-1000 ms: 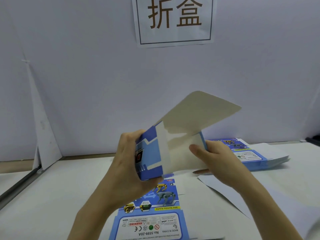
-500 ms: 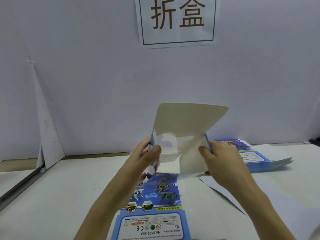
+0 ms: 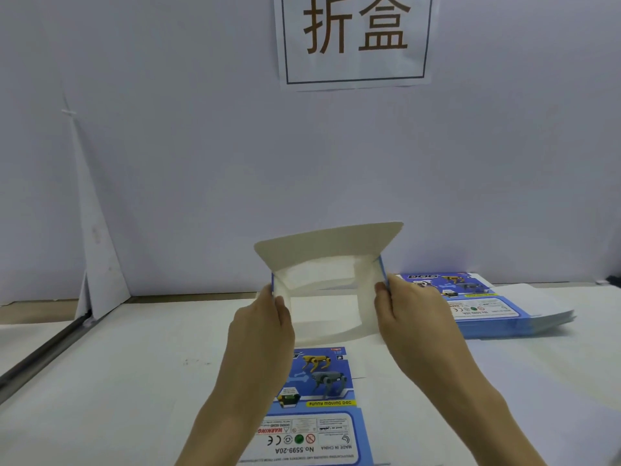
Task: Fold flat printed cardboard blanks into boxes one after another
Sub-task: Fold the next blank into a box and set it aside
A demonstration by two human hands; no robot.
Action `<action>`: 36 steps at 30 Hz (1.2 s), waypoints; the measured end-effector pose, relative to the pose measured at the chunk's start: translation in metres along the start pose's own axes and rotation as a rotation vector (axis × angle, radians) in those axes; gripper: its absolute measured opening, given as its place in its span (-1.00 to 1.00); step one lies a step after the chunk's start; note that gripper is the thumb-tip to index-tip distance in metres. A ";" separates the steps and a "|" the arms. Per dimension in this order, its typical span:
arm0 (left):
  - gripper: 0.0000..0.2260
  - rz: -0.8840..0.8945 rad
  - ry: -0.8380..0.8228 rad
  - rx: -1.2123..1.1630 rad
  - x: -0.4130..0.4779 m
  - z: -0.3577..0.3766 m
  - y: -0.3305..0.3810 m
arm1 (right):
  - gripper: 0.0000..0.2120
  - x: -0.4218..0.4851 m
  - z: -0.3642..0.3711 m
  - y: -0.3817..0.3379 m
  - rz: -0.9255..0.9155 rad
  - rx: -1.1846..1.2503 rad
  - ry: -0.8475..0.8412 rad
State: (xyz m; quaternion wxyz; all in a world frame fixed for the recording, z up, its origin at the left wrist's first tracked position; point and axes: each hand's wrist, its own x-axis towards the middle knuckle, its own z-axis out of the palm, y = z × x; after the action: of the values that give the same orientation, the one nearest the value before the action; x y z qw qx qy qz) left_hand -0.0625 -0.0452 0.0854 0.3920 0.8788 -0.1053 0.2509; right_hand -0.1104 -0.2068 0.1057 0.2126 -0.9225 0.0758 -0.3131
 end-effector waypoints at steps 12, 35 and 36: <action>-0.20 0.198 -0.042 -0.497 0.000 -0.016 0.001 | -0.92 0.008 0.004 0.010 0.510 0.931 -0.192; 0.13 0.405 -0.201 -0.171 0.007 -0.020 -0.017 | -0.92 0.004 -0.024 0.007 0.128 1.241 0.085; 0.16 0.413 -0.206 -0.214 0.008 -0.024 -0.018 | -0.92 0.003 -0.024 0.006 0.131 1.291 0.063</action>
State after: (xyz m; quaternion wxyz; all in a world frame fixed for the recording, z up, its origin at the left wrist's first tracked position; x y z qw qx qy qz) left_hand -0.0575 -0.0157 0.0919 0.4106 0.8130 -0.3477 0.2223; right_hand -0.1223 -0.2213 0.1217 0.7408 -0.5929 -0.0654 -0.3088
